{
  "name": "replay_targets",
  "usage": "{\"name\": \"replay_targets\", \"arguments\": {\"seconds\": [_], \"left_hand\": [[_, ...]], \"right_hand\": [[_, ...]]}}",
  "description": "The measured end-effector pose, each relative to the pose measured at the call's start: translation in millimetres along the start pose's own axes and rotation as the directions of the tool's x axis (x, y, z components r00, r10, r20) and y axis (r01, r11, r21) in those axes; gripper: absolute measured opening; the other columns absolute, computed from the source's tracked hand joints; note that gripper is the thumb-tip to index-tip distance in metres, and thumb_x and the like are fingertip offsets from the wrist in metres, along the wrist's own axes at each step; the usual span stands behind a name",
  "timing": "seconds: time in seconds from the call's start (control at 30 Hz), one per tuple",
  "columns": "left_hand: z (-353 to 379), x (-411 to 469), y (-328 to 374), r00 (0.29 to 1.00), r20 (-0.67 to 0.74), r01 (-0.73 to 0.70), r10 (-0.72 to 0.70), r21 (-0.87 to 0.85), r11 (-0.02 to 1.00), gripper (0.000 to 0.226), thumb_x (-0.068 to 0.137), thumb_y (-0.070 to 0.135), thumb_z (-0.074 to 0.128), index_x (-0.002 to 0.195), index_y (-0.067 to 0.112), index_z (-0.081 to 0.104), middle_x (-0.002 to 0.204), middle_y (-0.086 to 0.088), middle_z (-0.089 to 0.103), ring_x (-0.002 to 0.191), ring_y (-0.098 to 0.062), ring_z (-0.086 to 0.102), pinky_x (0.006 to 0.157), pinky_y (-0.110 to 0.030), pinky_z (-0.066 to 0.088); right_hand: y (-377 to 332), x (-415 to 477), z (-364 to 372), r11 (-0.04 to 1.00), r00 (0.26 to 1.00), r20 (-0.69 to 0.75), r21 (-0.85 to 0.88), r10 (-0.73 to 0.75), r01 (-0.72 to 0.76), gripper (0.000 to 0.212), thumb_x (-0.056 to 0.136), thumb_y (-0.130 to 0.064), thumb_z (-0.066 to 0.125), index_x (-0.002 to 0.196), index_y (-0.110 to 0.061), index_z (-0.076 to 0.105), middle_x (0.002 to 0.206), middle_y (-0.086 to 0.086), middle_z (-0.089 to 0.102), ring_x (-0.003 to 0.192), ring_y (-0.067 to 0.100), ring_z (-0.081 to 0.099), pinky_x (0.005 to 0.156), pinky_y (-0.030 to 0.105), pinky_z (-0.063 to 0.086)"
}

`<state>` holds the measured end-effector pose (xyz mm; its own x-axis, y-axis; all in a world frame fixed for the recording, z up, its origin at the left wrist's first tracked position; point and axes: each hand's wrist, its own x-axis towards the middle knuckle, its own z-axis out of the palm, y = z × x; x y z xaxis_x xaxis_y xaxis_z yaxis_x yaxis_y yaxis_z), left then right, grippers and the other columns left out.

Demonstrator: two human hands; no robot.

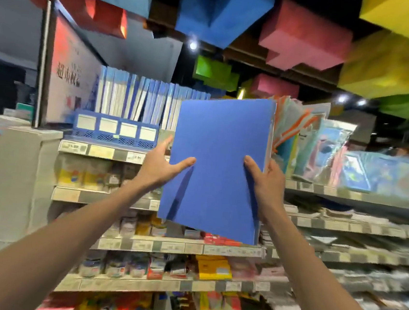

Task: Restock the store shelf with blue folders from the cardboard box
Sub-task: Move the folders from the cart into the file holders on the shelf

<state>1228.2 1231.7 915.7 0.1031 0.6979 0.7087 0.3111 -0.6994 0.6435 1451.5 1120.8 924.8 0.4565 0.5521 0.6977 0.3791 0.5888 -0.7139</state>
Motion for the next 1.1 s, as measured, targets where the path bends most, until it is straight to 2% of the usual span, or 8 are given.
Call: {"name": "replay_targets", "arguments": {"seconds": [0.1, 0.27, 0.6, 0.73, 0.8, 0.87, 0.97, 1.1], "left_hand": [[23.7, 32.7, 3.6, 0.997, 0.064, -0.042, 0.036, 0.097, 0.994, 0.101, 0.077, 0.066, 0.075, 0.158, 0.029, 0.029, 0.138, -0.005, 0.060, 0.099, -0.017, 0.069, 0.089, -0.036, 0.054], [71.0, 85.6, 0.9, 0.988, 0.073, -0.149, 0.139, 0.169, 0.974, 0.089, 0.082, 0.065, 0.070, 0.157, 0.034, 0.032, 0.139, -0.002, 0.058, 0.089, -0.010, 0.066, 0.091, -0.040, 0.054], [146.0, 237.4, -53.0, 0.941, 0.123, -0.338, 0.316, 0.249, 0.908, 0.068, 0.088, 0.055, 0.069, 0.145, 0.023, 0.048, 0.134, -0.002, 0.061, 0.115, -0.018, 0.061, 0.095, -0.037, 0.052], [175.1, 298.9, -71.5, 0.889, 0.163, -0.457, 0.427, 0.337, 0.823, 0.059, 0.091, 0.052, 0.066, 0.141, 0.022, 0.052, 0.136, -0.002, 0.061, 0.119, -0.021, 0.060, 0.099, -0.042, 0.051], [191.4, 322.2, -78.7, 0.858, 0.176, -0.511, 0.483, 0.390, 0.766, 0.058, 0.092, 0.050, 0.065, 0.141, 0.023, 0.052, 0.138, -0.003, 0.059, 0.122, -0.022, 0.058, 0.103, -0.041, 0.047], [209.4, 341.7, -86.6, 0.835, 0.195, -0.541, 0.515, 0.462, 0.703, 0.060, 0.092, 0.050, 0.065, 0.144, 0.024, 0.051, 0.145, -0.007, 0.054, 0.131, -0.025, 0.051, 0.109, -0.041, 0.040], [234.1, 365.4, -96.2, 0.799, 0.234, -0.582, 0.554, 0.537, 0.611, 0.064, 0.094, 0.049, 0.062, 0.151, 0.025, 0.044, 0.158, -0.017, 0.037, 0.146, -0.033, 0.034, 0.117, -0.045, 0.029], [258.6, 387.3, -106.4, 0.778, 0.248, -0.595, 0.578, 0.586, 0.550, 0.065, 0.098, 0.049, 0.056, 0.156, 0.028, 0.036, 0.166, -0.022, 0.016, 0.154, -0.038, 0.015, 0.121, -0.049, 0.022]], "right_hand": [[8.1, 32.4, -7.4, 0.999, 0.996, -0.080, -0.030, -0.038, 0.035, 0.028, 0.089, -0.035, 0.074, 0.111, -0.020, 0.068, 0.105, -0.010, 0.074, 0.095, 0.009, 0.070, 0.083, 0.037, 0.057], [40.1, 88.0, -9.9, 0.989, 0.968, -0.232, -0.133, -0.096, 0.066, 0.022, 0.089, -0.039, 0.071, 0.104, -0.024, 0.067, 0.097, -0.010, 0.071, 0.088, 0.013, 0.068, 0.081, 0.046, 0.058], [67.4, 236.5, 16.7, 0.938, 0.874, -0.389, -0.295, -0.292, 0.182, 0.020, 0.094, -0.033, 0.066, 0.110, -0.035, 0.055, 0.094, -0.020, 0.064, 0.090, 0.014, 0.065, 0.086, 0.041, 0.056], [80.8, 292.9, 32.2, 0.911, 0.819, -0.446, -0.357, -0.361, 0.208, 0.027, 0.089, -0.045, 0.064, 0.107, -0.026, 0.061, 0.095, -0.009, 0.066, 0.090, 0.021, 0.064, 0.085, 0.049, 0.055], [88.1, 312.1, 35.3, 0.893, 0.807, -0.446, -0.399, -0.387, 0.207, 0.030, 0.089, -0.048, 0.062, 0.107, -0.024, 0.060, 0.094, -0.010, 0.065, 0.092, 0.016, 0.057, 0.098, 0.037, 0.047], [96.0, 329.6, 36.6, 0.872, 0.820, -0.412, -0.448, -0.397, 0.197, 0.027, 0.094, -0.038, 0.064, 0.106, -0.014, 0.060, 0.092, -0.006, 0.062, 0.084, 0.009, 0.047, 0.084, 0.006, 0.030], [106.3, 349.4, 41.5, 0.858, 0.821, -0.400, -0.477, -0.406, 0.192, 0.022, 0.096, -0.034, 0.063, 0.101, -0.014, 0.054, 0.086, -0.007, 0.058, 0.078, 0.010, 0.053, 0.062, 0.002, 0.031], [126.2, 376.9, 56.3, 0.849, 0.804, -0.395, -0.471, -0.445, 0.239, 0.026, 0.097, -0.033, 0.062, 0.112, -0.013, 0.055, 0.104, 0.001, 0.066, 0.090, 0.020, 0.062, 0.064, 0.015, 0.044]]}}
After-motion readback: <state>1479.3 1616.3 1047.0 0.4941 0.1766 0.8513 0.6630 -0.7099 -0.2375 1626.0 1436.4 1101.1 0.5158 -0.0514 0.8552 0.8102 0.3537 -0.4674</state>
